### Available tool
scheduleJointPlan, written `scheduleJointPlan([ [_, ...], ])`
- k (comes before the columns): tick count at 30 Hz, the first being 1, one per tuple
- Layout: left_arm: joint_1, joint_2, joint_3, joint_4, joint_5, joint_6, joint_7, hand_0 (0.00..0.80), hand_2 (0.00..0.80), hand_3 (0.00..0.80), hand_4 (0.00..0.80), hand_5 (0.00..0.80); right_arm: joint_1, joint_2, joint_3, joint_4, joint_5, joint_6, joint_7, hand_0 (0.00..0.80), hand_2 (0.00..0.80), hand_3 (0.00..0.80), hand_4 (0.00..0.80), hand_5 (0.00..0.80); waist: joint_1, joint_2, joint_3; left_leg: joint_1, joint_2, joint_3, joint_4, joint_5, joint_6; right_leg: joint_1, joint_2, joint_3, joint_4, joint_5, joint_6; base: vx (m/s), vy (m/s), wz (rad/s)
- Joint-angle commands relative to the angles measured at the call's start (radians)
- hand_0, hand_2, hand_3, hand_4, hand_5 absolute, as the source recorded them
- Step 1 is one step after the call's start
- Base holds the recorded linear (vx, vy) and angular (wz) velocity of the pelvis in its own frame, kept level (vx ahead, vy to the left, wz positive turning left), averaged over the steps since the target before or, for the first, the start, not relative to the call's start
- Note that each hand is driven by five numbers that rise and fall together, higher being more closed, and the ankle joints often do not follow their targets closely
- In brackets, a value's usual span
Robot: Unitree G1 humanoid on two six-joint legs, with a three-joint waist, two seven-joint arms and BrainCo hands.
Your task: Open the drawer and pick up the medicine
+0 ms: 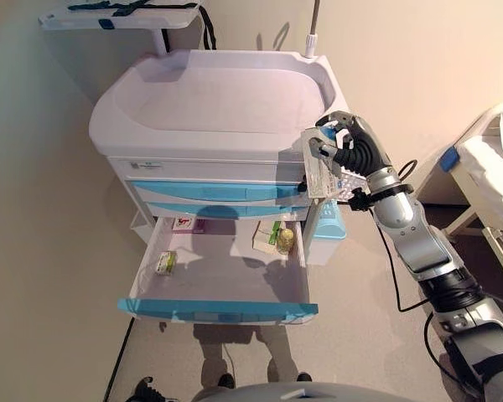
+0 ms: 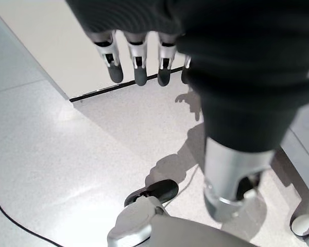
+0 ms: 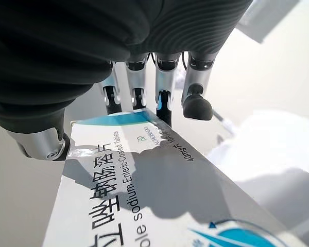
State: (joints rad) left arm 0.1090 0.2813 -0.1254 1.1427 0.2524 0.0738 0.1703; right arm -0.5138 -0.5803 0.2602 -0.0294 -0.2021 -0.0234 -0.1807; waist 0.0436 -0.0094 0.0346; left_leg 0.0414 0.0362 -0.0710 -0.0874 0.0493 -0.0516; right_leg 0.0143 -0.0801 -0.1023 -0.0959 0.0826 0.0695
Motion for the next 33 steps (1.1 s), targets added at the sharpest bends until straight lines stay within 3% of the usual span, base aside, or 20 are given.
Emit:
scheduleJointPlan([
  [1,-0.045,0.04,0.0,0.074,0.009,-0.001,0.017,0.0,0.0,0.0,0.0,0.0,-0.092,-0.018,-0.032,-0.024,0.03,-0.033,-0.037,0.8,0.8,0.8,0.8,0.8,0.014,-0.049,-0.04,-0.038,-0.062,-0.036,0.042,-0.048,0.045,0.009,-0.02,-0.027,0.054,-0.045,0.048,0.0,0.0,0.0],
  [13,-0.034,0.042,-0.028,0.088,-0.001,0.003,0.019,0.0,0.0,0.0,0.0,0.0,-0.276,-0.042,0.056,0.084,0.027,-0.013,-0.061,0.8,0.8,0.8,0.8,0.8,0.038,-0.066,-0.042,-0.033,-0.058,-0.042,0.04,-0.058,0.044,0.014,-0.016,-0.032,0.051,-0.05,0.048,0.004,0.0,0.0],
  [18,-0.034,0.054,-0.05,0.09,-0.019,0.001,0.029,0.0,0.0,0.0,0.0,0.0,-0.439,-0.076,0.134,0.213,0.038,0.0,-0.074,0.8,0.8,0.8,0.8,0.8,0.048,-0.076,-0.041,-0.036,-0.06,-0.044,0.042,-0.058,0.042,0.012,-0.014,-0.032,0.049,-0.048,0.047,0.0,0.0,0.0],
  [33,-0.037,0.08,-0.084,0.118,-0.047,-0.003,0.045,0.0,0.0,0.0,0.0,0.0,-0.752,-0.044,0.318,0.549,0.034,0.026,-0.083,0.8,0.8,0.8,0.8,0.8,0.062,-0.103,-0.039,-0.049,-0.058,-0.053,0.043,-0.052,0.037,0.006,-0.011,-0.042,0.047,-0.043,0.048,0.001,0.0,0.02],
])
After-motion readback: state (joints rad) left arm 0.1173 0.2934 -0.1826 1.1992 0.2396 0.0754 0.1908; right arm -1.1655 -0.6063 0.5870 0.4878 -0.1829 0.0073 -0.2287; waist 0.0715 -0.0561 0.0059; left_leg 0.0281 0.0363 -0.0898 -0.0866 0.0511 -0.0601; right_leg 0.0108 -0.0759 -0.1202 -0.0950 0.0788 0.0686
